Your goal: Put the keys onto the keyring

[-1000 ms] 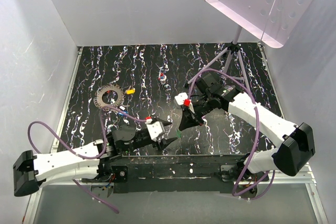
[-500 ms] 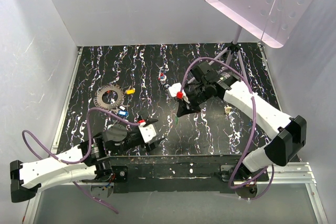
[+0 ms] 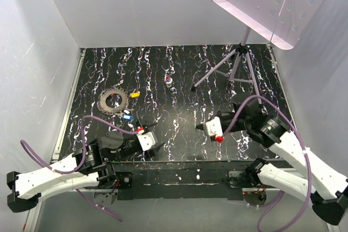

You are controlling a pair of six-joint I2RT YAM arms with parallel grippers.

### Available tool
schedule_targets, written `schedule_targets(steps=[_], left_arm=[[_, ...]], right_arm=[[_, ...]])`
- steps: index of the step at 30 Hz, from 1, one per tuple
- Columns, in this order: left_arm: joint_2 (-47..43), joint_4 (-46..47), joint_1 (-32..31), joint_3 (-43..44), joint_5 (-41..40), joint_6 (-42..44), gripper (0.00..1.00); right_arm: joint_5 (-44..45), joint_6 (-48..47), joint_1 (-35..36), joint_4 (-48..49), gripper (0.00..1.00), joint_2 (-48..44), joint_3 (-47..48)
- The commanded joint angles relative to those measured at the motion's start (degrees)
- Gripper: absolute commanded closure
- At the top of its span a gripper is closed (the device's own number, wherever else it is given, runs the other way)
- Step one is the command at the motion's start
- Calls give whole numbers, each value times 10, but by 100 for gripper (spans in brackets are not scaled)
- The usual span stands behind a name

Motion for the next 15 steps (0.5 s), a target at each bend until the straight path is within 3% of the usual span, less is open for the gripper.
schedule_targets(steps=[1,15], left_arm=[[4,-27,-4,26,-6,13,24],[8,-23,-5,19,-12,15,22]], right_arm=[[-10,-25,20,184,99,-53,-60],[-37,-50,27,224,99,-118,-130]])
